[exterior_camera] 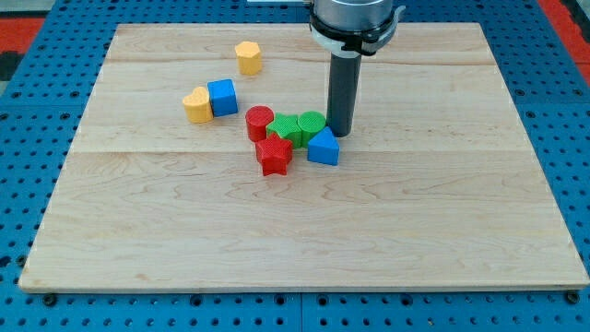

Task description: Separate the green circle from the blue triangle

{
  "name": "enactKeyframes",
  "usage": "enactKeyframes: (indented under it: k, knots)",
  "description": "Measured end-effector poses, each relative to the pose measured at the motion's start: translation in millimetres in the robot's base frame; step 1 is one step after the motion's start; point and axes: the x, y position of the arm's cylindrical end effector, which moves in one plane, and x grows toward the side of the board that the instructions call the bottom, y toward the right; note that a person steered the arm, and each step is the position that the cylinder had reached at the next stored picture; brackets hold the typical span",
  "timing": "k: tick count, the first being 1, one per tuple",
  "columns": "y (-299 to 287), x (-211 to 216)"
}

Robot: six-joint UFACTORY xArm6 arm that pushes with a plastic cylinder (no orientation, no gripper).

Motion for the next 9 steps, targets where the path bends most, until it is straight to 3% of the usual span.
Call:
enactKeyframes:
  k: [1,2,3,5,6,7,8,9]
  knots:
    - [16,8]
    - [44,66]
    - [43,77]
    - [-31,104]
    - [-30,95]
    - [-22,8]
    - [-16,-48]
    - [-16,-48]
